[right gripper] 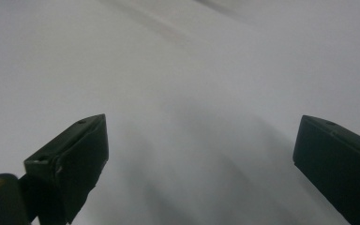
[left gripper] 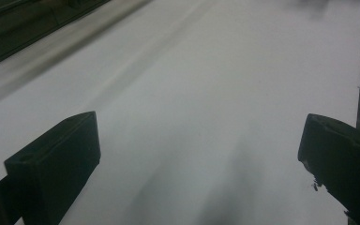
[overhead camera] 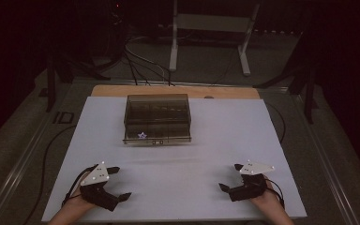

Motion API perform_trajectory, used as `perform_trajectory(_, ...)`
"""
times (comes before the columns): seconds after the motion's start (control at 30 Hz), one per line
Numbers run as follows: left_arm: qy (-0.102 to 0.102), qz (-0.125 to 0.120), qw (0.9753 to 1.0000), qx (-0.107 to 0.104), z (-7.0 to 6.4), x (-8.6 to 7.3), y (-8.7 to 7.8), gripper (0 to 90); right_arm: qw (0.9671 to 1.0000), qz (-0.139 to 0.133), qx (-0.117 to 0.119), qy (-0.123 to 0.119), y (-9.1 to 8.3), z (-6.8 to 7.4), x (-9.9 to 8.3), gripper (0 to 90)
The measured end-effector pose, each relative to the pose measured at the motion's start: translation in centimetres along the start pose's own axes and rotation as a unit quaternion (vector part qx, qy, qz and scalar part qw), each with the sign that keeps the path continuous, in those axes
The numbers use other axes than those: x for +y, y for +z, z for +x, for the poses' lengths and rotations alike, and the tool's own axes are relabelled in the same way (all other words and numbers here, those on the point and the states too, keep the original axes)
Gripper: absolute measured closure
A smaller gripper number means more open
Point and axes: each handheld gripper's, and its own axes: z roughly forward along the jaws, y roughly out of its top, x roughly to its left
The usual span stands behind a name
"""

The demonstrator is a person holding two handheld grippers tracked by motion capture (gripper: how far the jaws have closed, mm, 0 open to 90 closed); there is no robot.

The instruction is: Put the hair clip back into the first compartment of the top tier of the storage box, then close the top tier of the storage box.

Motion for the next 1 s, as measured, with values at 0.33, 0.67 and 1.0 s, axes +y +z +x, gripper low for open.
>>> perform_trajectory(0.33, 0.001, 0.002, 1.0000, 0.001, -0.04, 0.01, 0.05, 0.3, 1.0000, 0.000, 0.004, -0.007, -0.11, 0.15, -0.11, 4.1)
perform_trajectory(0.67, -0.001, -0.001, 1.0000, -0.001, -0.06, 0.06, -0.04, 0.3, 0.9999, 0.001, 0.005, -0.009, -0.13, 0.30, -0.08, 4.1)
perform_trajectory(1.0, 0.001, 0.007, 1.0000, -0.005, -0.26, 0.29, -0.08, 0.3, 0.9999, 0.001, 0.003, -0.010, -0.26, 0.31, -0.07, 4.1)
